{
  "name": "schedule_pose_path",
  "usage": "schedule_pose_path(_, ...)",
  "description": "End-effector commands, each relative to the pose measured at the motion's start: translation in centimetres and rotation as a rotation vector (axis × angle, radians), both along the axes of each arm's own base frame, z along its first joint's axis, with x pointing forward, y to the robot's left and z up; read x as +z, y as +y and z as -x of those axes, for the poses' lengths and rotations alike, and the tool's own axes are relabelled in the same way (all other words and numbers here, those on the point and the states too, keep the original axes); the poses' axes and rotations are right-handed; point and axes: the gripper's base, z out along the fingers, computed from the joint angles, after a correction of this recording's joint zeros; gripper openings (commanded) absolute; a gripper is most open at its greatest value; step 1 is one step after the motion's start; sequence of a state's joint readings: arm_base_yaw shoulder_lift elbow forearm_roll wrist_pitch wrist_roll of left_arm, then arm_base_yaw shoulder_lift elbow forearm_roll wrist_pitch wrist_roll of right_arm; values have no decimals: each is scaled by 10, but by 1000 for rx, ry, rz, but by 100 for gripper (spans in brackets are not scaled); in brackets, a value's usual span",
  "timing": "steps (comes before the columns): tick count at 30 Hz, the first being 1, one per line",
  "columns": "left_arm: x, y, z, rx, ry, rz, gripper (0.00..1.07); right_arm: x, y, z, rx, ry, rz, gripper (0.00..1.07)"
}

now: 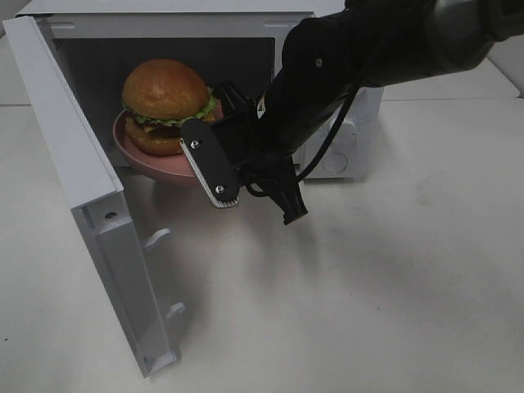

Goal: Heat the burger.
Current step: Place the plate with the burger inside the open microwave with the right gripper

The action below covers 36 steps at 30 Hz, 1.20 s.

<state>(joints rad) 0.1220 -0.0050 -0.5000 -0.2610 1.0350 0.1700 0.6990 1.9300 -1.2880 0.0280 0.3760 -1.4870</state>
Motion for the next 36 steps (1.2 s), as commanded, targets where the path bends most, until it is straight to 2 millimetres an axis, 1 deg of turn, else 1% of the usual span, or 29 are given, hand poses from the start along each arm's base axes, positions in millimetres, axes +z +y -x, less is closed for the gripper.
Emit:
schedule_pose_path(1,0,0,1,-5,-14,2,102,10,10,-11,-14,-63,-66,0)
schedule_pose_path(2,0,0,1,-5,-14,2,102,10,10,-11,-14,-63,-66,0)
schedule_pose_path(4,0,0,1,-5,-14,2,102,9,18,-20,-48,-60,-92,0)
schedule_pose_path(6,0,0,1,-5,-14,2,102,7,20,-22,-54,-60,-93,0)
schedule_pose_path(7,0,0,1,-5,-14,2,102,8,24,-28,-63,-73,-96,0)
schedule_pose_path(10,0,0,1,-5,-14,2,102,8,26,-32,-70,-79,-99,0)
schedule_pose_path(11,0,0,1,-5,-14,2,102,11,31,-38,-86,-89,-111,0)
schedule_pose_path(12,0,0,1,-5,-14,2,102,10,34,-44,-92,-86,-99,0)
schedule_pose_path(16,0,0,1,-5,-14,2,102,9,39,-51,-107,-82,-88,0)
schedule_pose_path(18,0,0,1,-5,-14,2,102,7,44,-59,-131,-84,-86,0)
schedule_pose_path(19,0,0,1,-5,-14,2,102,7,44,-59,-131,-84,-86,0)
schedule_pose_path(23,0,0,1,-5,-14,2,102,5,51,-71,-166,-87,-76,0)
schedule_pose_path(28,0,0,1,-5,-14,2,102,10,56,-81,-218,-98,-98,0)
schedule_pose_path(29,0,0,1,-5,-14,2,102,11,58,-88,-239,-107,-101,0)
schedule_pose_path(36,0,0,1,-5,-14,2,102,10,63,-100,-252,-146,-71,0)
